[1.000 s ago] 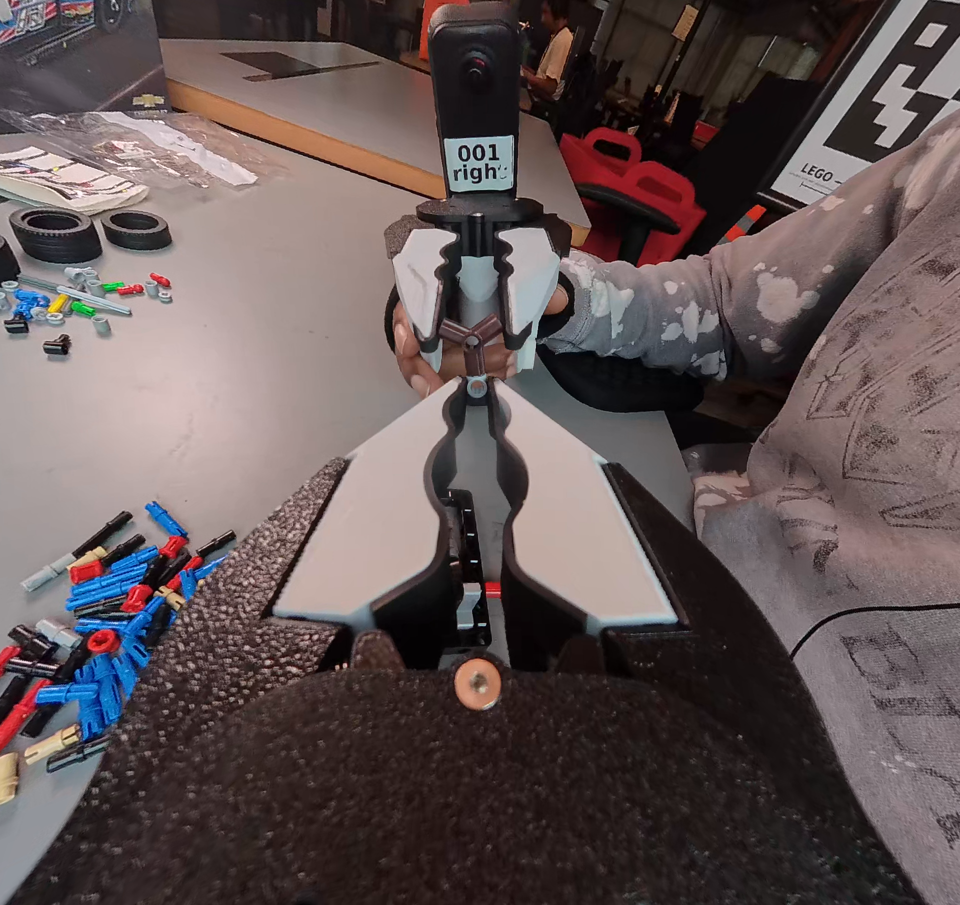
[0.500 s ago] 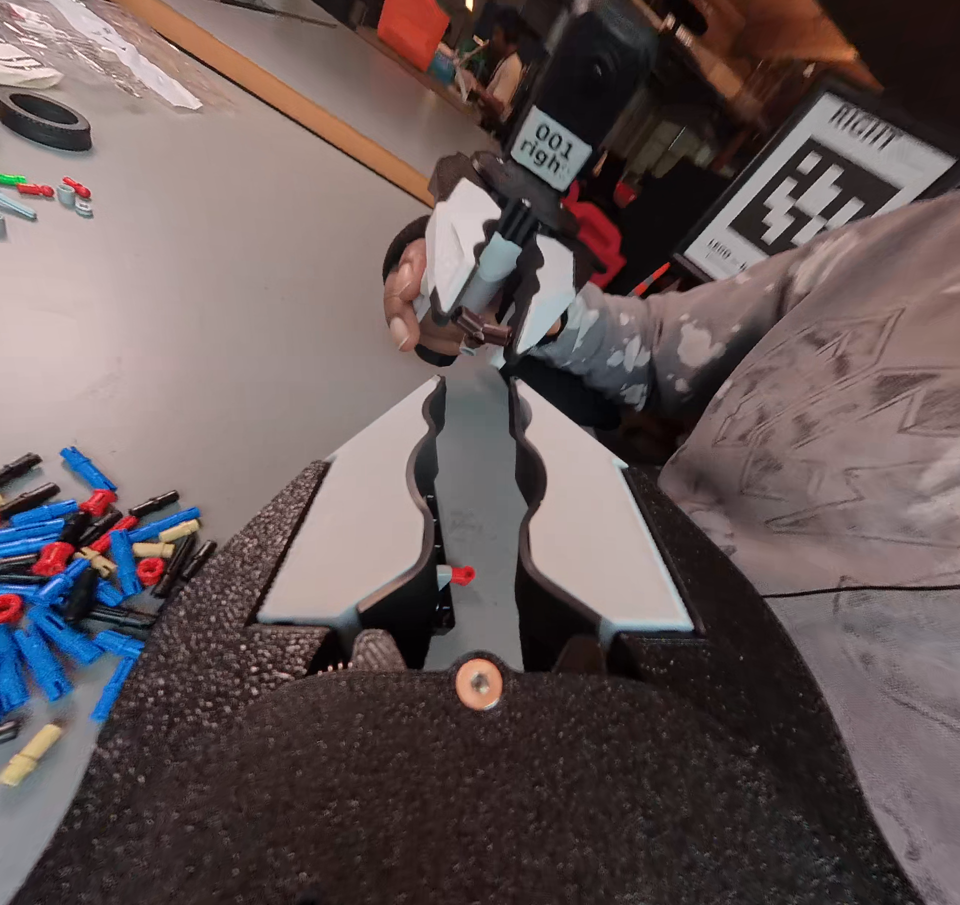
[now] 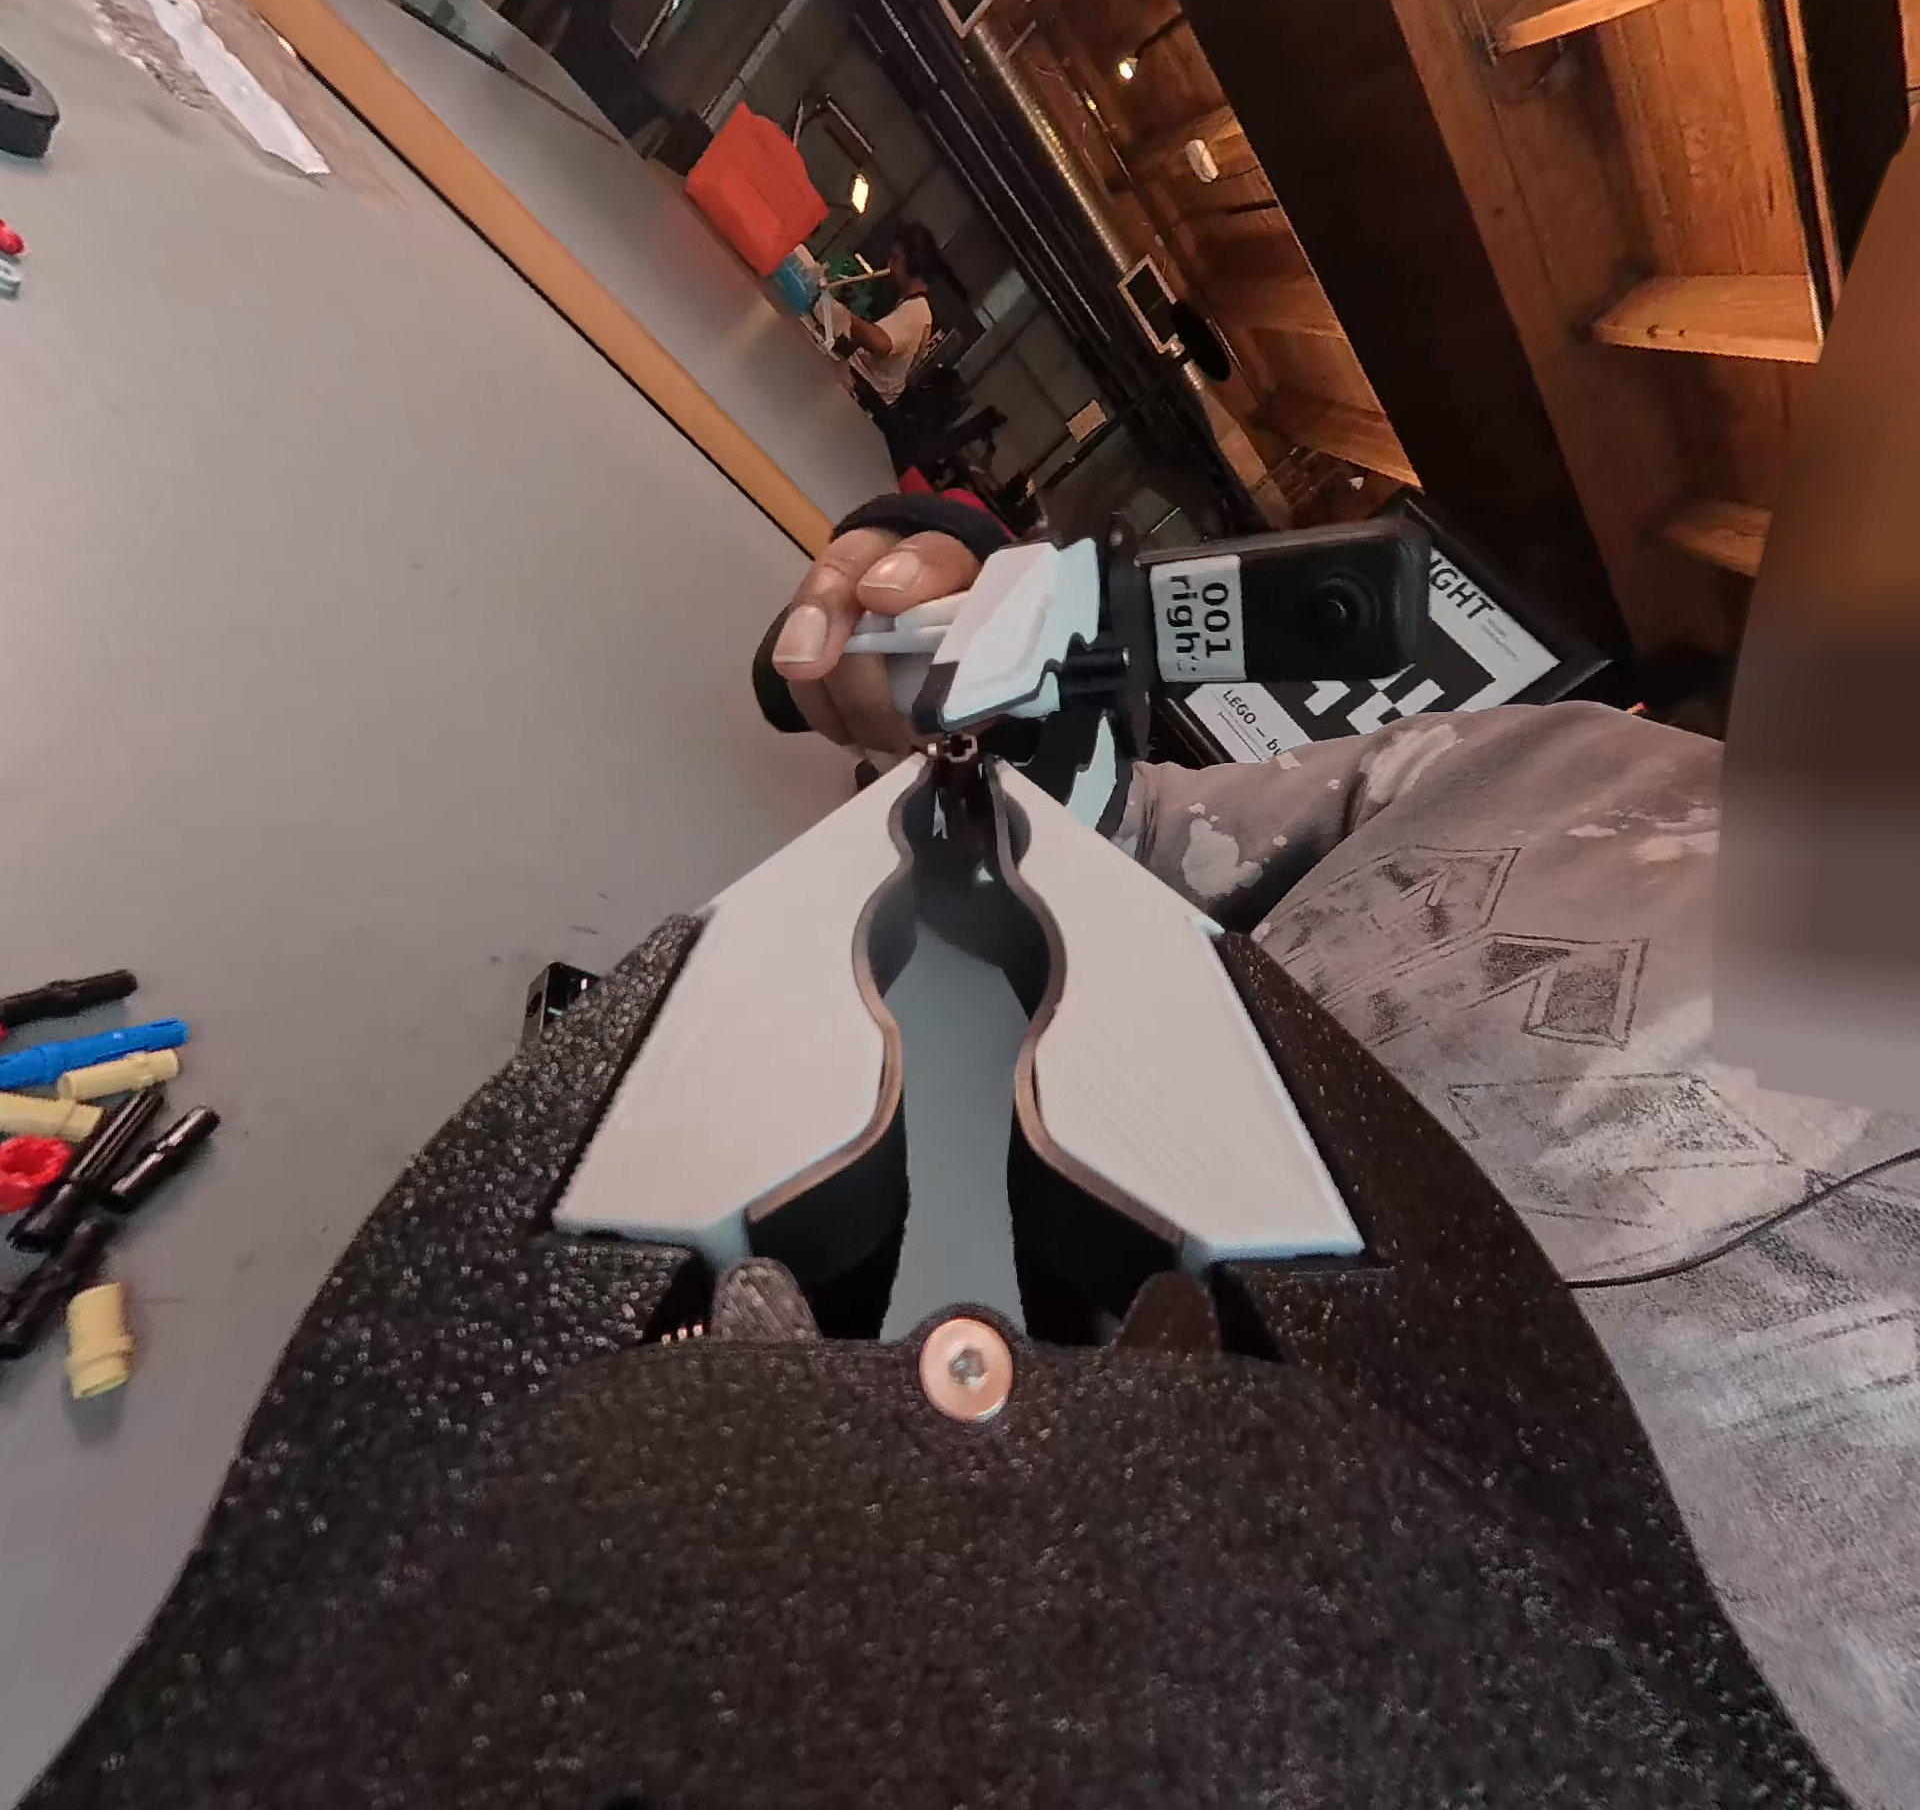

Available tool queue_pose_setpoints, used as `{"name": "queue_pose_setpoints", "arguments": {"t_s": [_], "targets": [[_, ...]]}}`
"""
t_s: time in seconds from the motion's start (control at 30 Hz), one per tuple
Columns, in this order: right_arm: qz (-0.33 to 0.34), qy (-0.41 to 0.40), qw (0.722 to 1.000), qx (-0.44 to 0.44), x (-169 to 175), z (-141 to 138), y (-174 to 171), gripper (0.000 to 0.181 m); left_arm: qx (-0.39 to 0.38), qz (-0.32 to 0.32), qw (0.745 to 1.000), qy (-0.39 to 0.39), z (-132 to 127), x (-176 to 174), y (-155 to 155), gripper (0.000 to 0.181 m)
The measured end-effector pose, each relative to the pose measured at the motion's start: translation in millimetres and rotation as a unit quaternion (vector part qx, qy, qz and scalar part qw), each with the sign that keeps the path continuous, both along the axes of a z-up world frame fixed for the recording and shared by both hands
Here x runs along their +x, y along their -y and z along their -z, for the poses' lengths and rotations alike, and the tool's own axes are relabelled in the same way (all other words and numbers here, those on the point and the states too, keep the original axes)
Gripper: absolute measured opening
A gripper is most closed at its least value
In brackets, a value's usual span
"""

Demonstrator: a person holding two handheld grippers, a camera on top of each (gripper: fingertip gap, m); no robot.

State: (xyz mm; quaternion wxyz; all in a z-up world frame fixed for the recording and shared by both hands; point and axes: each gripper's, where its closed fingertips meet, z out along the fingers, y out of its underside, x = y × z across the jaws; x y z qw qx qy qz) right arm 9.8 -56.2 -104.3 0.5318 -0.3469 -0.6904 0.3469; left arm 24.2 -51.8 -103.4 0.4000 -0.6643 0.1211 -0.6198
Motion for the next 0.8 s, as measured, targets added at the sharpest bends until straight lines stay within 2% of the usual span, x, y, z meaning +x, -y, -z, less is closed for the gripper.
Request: {"name": "queue_pose_setpoints", "arguments": {"t_s": [0.1,0.33,0.47,0.57,0.63,0.7,0.73,0.8], "targets": [[-0.029,-0.021,0.997,-0.069,10.0,-15.4,-1.3,0.023,-0.001,0.010,1.000,0.025,-5.5,-2.9,2.6,0.007],[-0.047,-0.012,0.998,-0.035,14.4,-12.6,7.8,0.008,-0.010,0.036,0.997,0.061,-12.1,1.3,8.2,0.006],[-0.048,-0.004,0.998,-0.046,14.6,-14.4,7.6,0.007,-0.016,0.042,0.997,0.069,-13.4,2.1,9.1,0.006],[-0.062,0.014,0.994,-0.084,16.2,-16.8,8.4,0.006,0.008,0.038,0.998,0.040,-15.3,2.6,10.9,0.006],[-0.074,0.022,0.991,-0.112,21.2,-20.9,4.9,0.006,0.037,0.021,0.999,0.023,-21.7,-1.8,10.9,0.007],[-0.047,0.002,0.987,-0.151,38.8,-32.7,-23.8,0.005,0.054,-0.044,0.996,0.060,-42.0,-40.9,1.0,0.005],[-0.033,-0.008,0.985,-0.170,47.5,-36.7,-38.3,0.006,0.074,-0.082,0.993,0.036,-44.1,-59.9,-3.1,0.004],[0.014,-0.010,0.983,-0.181,50.1,-31.0,-66.1,0.006,0.109,-0.102,0.988,-0.042,-39.8,-63.6,-1.7,0.004]]}}
